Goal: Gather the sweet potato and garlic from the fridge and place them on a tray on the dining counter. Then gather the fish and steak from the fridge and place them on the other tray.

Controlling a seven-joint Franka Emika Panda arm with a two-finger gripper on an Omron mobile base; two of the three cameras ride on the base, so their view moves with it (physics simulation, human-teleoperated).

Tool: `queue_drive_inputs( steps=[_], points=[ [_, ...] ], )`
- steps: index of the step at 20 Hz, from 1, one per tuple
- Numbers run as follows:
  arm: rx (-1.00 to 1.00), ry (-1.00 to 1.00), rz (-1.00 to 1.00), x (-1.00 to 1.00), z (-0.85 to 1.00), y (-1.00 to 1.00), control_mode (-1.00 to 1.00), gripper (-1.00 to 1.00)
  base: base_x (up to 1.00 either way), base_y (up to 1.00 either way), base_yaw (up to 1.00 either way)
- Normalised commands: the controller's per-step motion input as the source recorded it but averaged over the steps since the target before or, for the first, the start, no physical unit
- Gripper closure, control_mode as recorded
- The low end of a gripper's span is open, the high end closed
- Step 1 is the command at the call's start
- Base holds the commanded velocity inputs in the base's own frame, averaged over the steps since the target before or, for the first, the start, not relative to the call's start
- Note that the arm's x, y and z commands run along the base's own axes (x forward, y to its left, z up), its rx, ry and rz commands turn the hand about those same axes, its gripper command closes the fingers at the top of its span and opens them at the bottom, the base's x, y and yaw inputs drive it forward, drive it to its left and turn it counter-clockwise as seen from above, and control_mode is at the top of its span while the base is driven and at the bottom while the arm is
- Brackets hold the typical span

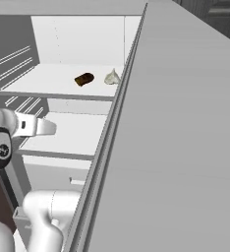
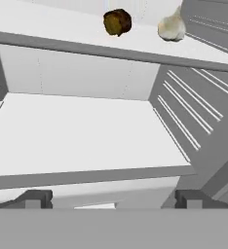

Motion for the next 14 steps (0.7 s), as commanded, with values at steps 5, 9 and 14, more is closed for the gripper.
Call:
queue_drive_inputs(
  steps=[5,9,14],
  points=[
    [0.02,-0.07,0.05,-0.01,0.73,-0.4,-1.0,-1.0,0.0,0.0,0.0],
    [0.08,-0.01,0.05,0.0,0.66,-0.38,-1.0,-1.0,0.0,0.0,0.0],
    [0.2,0.0,0.01,0.28,0.6,-0.04,-1.0,-1.0,0.0,0.0,0.0]
  ],
)
